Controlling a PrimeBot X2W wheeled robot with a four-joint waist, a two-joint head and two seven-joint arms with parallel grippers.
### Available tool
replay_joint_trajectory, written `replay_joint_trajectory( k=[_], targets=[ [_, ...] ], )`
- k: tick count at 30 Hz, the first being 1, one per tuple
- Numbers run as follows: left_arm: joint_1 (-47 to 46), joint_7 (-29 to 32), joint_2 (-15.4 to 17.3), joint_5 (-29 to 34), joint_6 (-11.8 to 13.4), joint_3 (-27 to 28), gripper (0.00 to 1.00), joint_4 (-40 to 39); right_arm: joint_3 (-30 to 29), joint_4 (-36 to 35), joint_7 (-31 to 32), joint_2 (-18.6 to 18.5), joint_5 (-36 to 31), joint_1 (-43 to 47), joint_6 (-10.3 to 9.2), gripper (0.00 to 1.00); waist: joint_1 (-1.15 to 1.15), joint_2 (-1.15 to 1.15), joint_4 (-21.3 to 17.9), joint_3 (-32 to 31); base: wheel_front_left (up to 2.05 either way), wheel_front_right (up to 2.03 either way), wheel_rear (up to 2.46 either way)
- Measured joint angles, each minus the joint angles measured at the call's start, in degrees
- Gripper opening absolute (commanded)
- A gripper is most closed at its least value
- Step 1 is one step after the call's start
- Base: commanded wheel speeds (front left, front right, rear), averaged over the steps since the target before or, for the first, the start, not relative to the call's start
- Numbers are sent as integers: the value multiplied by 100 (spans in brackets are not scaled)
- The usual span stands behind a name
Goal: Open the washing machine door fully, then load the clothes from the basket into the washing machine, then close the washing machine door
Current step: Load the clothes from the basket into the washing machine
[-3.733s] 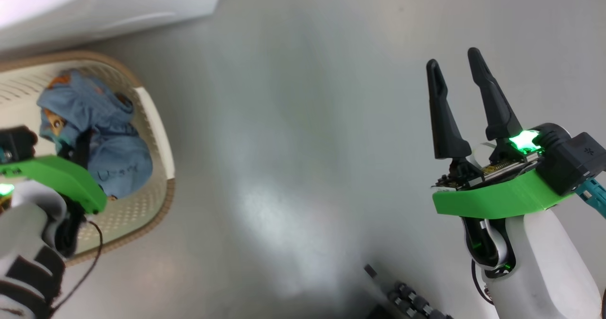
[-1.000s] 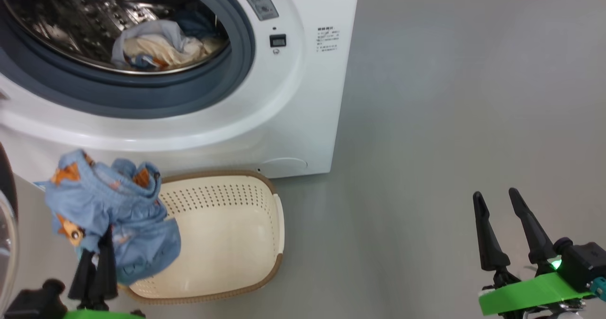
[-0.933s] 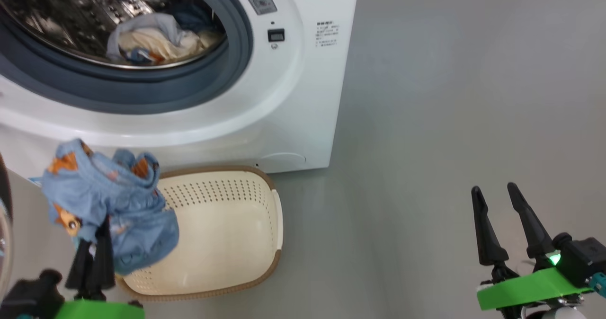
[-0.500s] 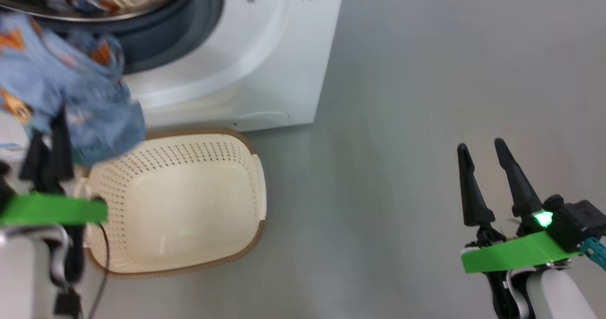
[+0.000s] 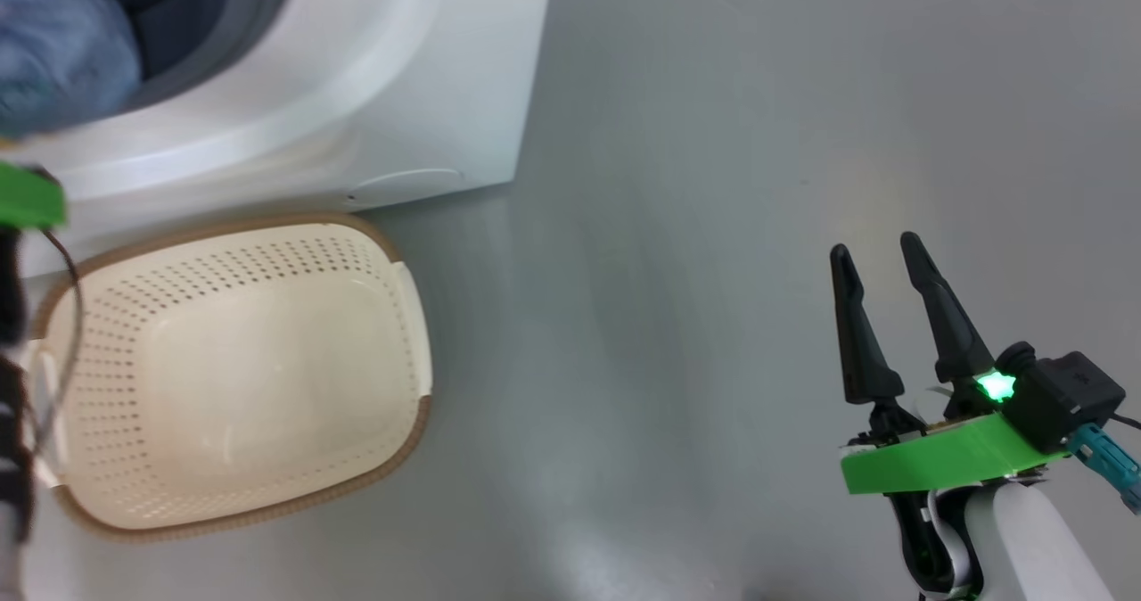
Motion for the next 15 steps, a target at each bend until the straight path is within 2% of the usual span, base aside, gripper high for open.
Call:
replay_joint_trajectory(
  k=[8, 12, 15],
  targets=[
    [-1268, 0, 453, 159, 2, -154, 0, 1113, 265, -32, 0, 49, 51, -182, 0, 100, 0, 0, -348, 315, 0, 0, 0],
    [-1605, 0, 720, 485, 94, -155, 0, 1384, 403, -47, 0, 68, 132, -191, 0, 100, 0, 0, -572, 436, 0, 0, 0],
    [-1744, 0, 850, 653, 168, -114, 12, 1346, 436, -60, 0, 69, 236, -189, 0, 100, 0, 0, -733, 515, 0, 0, 0]
  ],
)
